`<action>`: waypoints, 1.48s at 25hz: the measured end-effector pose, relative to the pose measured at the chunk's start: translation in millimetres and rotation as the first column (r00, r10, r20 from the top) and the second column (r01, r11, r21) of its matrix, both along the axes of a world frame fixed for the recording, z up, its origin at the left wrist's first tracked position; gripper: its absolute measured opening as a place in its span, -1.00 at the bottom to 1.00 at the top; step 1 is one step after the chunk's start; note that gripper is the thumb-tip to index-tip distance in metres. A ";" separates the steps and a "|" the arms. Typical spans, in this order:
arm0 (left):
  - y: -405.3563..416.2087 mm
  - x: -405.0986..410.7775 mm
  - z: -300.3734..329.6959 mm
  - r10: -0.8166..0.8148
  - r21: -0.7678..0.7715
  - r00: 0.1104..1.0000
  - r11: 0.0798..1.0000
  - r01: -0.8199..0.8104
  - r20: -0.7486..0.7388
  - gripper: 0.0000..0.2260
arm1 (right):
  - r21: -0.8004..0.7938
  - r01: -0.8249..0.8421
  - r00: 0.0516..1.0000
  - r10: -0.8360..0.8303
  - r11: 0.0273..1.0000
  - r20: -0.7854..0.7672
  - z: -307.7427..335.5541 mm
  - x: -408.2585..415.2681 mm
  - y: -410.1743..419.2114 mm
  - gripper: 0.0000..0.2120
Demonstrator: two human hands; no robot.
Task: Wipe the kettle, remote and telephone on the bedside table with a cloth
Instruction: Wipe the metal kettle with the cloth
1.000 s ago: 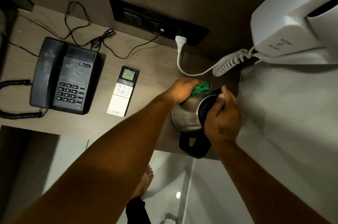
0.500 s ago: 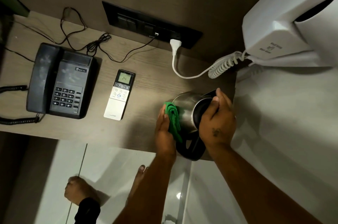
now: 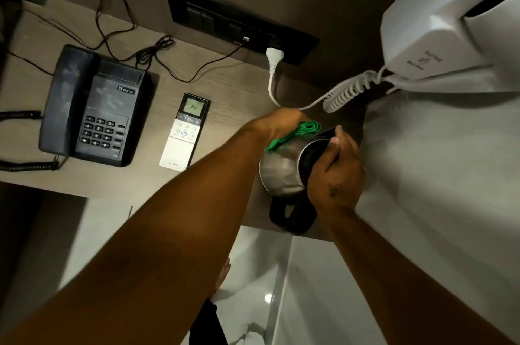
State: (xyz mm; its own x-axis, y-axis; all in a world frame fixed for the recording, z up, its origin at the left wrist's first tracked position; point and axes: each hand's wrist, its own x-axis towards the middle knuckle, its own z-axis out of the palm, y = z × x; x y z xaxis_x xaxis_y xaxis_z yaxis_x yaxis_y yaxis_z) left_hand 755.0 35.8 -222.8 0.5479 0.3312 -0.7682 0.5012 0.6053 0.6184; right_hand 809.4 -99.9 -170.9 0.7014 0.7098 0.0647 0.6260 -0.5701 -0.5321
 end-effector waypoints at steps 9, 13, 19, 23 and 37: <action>-122.6 -46.0 -20.8 0.755 0.011 0.656 0.656 -0.755 0.008 -0.61 | -0.005 0.026 0.999 -0.026 1.000 0.030 2.4 -1.9 1.6 -0.61; -174.6 -51.9 -2.8 0.860 -0.202 0.502 0.478 -0.855 -0.091 -0.63 | -0.013 0.021 1.000 -0.021 1.000 -0.005 2.5 -1.3 1.6 -0.56; -86.6 -49.0 -4.1 0.628 0.039 0.778 0.777 -0.629 0.041 -0.69 | -0.007 0.020 1.000 -0.020 1.000 0.002 1.4 -0.9 2.2 -0.58; -33.9 -24.9 17.9 0.257 0.128 0.964 0.956 -0.264 0.069 -0.72 | 0.009 0.018 1.000 -0.019 1.000 0.005 3.2 -1.5 1.6 -0.62; -178.3 -60.2 27.3 0.465 0.361 0.867 0.788 -0.499 0.181 -0.59 | -0.018 0.003 1.000 -0.003 1.000 0.019 4.0 -2.4 1.3 -0.57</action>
